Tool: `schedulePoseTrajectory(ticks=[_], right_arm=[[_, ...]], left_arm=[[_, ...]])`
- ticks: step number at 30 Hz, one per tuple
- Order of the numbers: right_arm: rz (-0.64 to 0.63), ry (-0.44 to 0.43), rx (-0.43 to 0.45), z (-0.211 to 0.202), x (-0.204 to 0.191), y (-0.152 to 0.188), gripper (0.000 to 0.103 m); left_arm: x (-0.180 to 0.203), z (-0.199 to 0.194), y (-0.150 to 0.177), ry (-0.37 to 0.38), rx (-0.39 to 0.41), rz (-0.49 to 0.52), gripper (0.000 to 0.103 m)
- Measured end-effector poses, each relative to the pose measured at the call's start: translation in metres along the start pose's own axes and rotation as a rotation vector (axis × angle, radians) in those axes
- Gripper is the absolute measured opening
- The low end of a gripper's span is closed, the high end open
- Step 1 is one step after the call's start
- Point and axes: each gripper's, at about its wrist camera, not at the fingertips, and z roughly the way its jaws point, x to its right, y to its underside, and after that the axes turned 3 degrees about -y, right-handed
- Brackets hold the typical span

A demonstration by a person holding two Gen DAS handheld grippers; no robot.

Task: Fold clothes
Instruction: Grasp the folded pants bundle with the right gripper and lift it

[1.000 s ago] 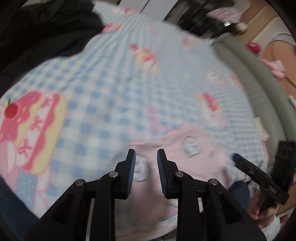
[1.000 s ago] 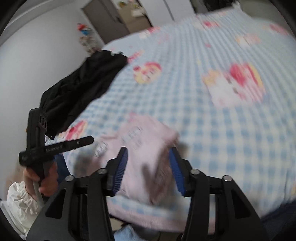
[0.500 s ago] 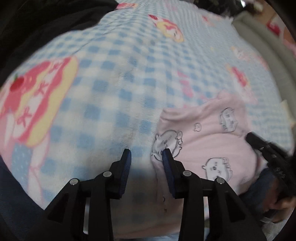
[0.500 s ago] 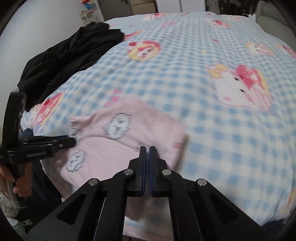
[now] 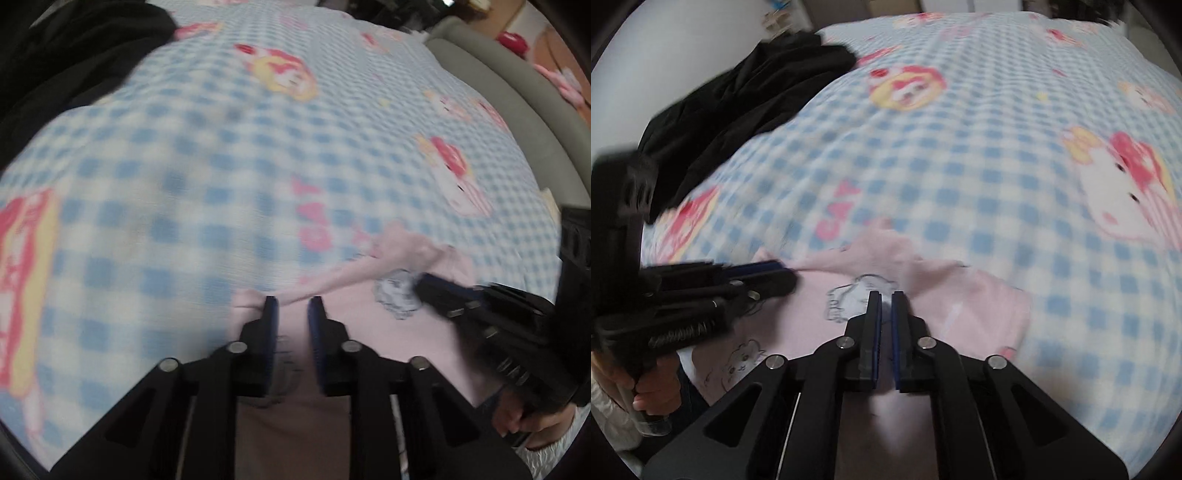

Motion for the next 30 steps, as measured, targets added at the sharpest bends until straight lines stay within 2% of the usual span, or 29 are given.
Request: schedulePoseTrajectory(ticks=[2,3,4,5,6,8,9,11,12,13,14,15,17,19,20,23,24,25,26,27,29,30], right_arm=[[0.033,0.017,0.033,-0.013,0.008,0.002,0.005],[0.038,0.006,0.044,-0.022,0.008,0.005,0.007],[0.044,-0.004,0.055,-0.031,0.009,0.009,0.009],[0.049,-0.015,0.066,-0.039,0.009,0.012,0.016],[0.055,-0.025,0.077,-0.048,0.01,0.015,0.019],[0.066,-0.046,0.099,-0.065,0.011,0.022,0.02],[0.055,-0.087,0.097,-0.07,0.003,0.029,0.02],[0.052,-0.161,0.074,-0.067,-0.01,0.04,0.021],[0.049,-0.171,0.064,-0.064,-0.015,0.045,0.022],[0.035,-0.142,0.05,-0.058,-0.019,0.05,0.022],[0.02,-0.104,0.034,-0.052,-0.022,0.055,0.019],[0.02,-0.085,0.029,-0.051,-0.02,0.058,0.011],[0.029,-0.059,0.026,-0.053,-0.014,0.061,0.002],[0.036,0.013,0.044,-0.061,-0.009,0.061,0.003],[0.04,0.053,0.054,-0.066,-0.007,0.06,0.007],[0.055,0.022,0.071,-0.071,-0.002,0.061,0.028],[0.054,0.016,0.057,-0.067,-0.002,0.063,0.036],[0.053,0.01,0.043,-0.063,-0.003,0.065,0.04],[0.051,0.005,0.028,-0.058,-0.003,0.067,0.045],[0.05,-0.001,0.014,-0.054,-0.003,0.069,0.044],[0.048,-0.013,-0.014,-0.046,-0.004,0.073,0.052],[0.076,-0.032,-0.014,-0.046,0.002,0.075,0.052]], left_arm=[[-0.006,-0.009,-0.001,-0.044,0.021,-0.028,0.017],[-0.007,-0.017,0.001,-0.063,0.039,-0.033,0.023],[-0.011,-0.028,0.007,-0.045,0.055,-0.032,0.026],[-0.014,-0.04,0.012,0.013,0.069,-0.037,0.027],[-0.012,-0.048,0.018,0.076,0.075,-0.041,0.029],[0.004,-0.059,0.034,0.167,0.074,-0.005,0.032],[0.01,-0.064,0.045,0.185,0.068,0.026,0.033],[0.037,-0.051,0.057,0.197,0.023,0.082,0.034],[0.041,-0.045,0.064,0.173,-0.003,0.101,0.034],[0.042,-0.036,0.069,0.125,-0.036,0.112,0.034],[0.042,-0.027,0.073,0.079,-0.066,0.125,0.034],[0.04,-0.024,0.077,0.039,-0.078,0.138,0.035],[0.037,-0.03,0.081,-0.022,-0.071,0.158,0.035],[0.03,-0.037,0.083,-0.074,-0.062,0.144,0.033],[0.023,-0.042,0.084,-0.063,-0.059,0.118,0.033],[0.01,-0.05,0.082,0.073,-0.026,0.05,0.035],[0.011,-0.048,0.082,0.082,-0.023,0.055,0.037],[0.013,-0.047,0.082,0.084,-0.022,0.064,0.038],[0.014,-0.041,0.083,0.052,-0.041,0.069,0.038],[0.01,-0.038,0.083,0.039,-0.053,0.054,0.037],[-0.001,-0.034,0.081,0.01,-0.064,0.002,0.038],[-0.01,-0.036,0.08,0.011,-0.054,-0.035,0.041]])
